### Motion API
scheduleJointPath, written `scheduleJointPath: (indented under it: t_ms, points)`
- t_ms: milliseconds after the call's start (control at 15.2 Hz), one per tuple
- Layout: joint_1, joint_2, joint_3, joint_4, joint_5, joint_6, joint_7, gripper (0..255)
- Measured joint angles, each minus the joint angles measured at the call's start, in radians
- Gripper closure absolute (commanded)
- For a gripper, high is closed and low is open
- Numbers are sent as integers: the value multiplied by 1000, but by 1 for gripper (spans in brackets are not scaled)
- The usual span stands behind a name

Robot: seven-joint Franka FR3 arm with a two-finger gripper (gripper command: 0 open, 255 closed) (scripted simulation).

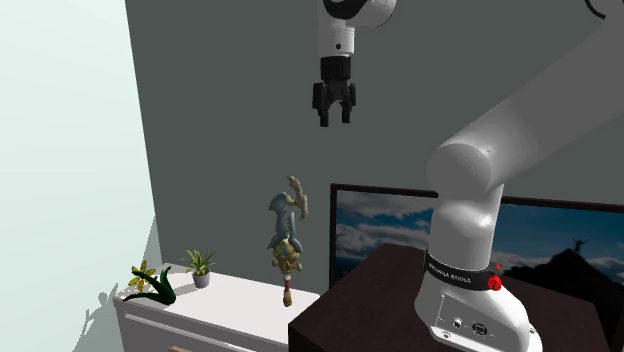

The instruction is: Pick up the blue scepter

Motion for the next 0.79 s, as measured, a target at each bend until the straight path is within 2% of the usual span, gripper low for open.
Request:
scheduleJointPath:
  t_ms: [198,792]
  points:
    - [2,34,-9,-2,-4,35,-19,0]
    - [19,350,-72,45,-24,302,-166,0]
